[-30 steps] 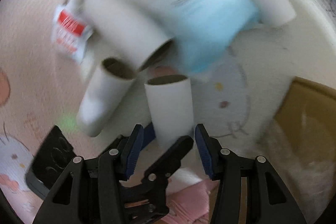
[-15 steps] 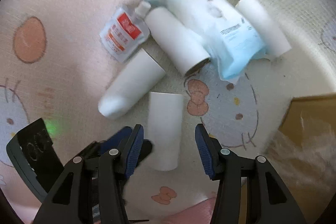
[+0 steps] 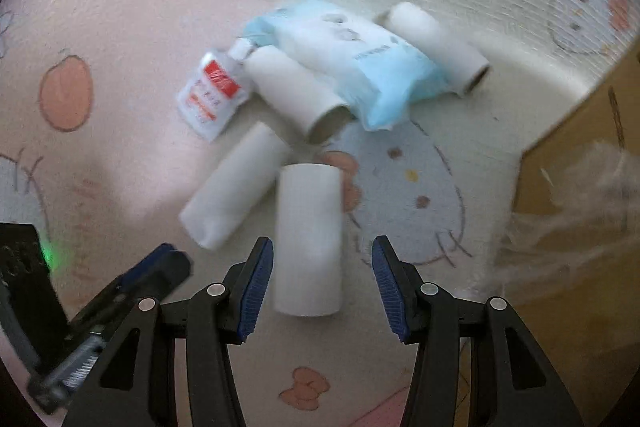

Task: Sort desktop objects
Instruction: 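Close the left tool on an upright white cardboard tube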

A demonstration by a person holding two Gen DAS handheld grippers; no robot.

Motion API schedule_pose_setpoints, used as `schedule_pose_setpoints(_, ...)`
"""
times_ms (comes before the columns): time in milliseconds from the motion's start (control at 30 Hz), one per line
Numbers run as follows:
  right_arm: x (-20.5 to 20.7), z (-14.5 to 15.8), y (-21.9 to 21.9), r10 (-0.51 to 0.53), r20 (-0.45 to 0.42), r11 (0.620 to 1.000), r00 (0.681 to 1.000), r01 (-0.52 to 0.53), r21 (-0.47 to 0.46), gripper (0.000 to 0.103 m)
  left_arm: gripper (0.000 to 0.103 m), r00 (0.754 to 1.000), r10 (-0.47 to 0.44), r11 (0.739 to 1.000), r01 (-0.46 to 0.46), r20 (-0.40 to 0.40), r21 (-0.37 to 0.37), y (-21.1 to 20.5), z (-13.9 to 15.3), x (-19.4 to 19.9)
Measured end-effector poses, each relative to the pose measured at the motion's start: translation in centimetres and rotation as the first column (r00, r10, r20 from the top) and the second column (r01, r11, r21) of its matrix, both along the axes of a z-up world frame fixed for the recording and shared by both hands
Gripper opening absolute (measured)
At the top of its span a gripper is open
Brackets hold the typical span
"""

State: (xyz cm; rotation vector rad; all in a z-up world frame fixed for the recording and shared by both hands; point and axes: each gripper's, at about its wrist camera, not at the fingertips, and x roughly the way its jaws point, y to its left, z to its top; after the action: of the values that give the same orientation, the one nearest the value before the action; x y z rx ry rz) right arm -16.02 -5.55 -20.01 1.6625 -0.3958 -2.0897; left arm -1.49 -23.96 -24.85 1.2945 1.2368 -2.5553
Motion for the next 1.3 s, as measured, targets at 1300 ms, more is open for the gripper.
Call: schedule_pose_setpoints(1300,1.0,-5.2,-2.5,0.077,0.08,0.996,0.994,-0.074,-0.042,0.048,0.056,0.954,-0.229,0.953,0.178,0.193,0.246,3.3,-4.0,-8.6)
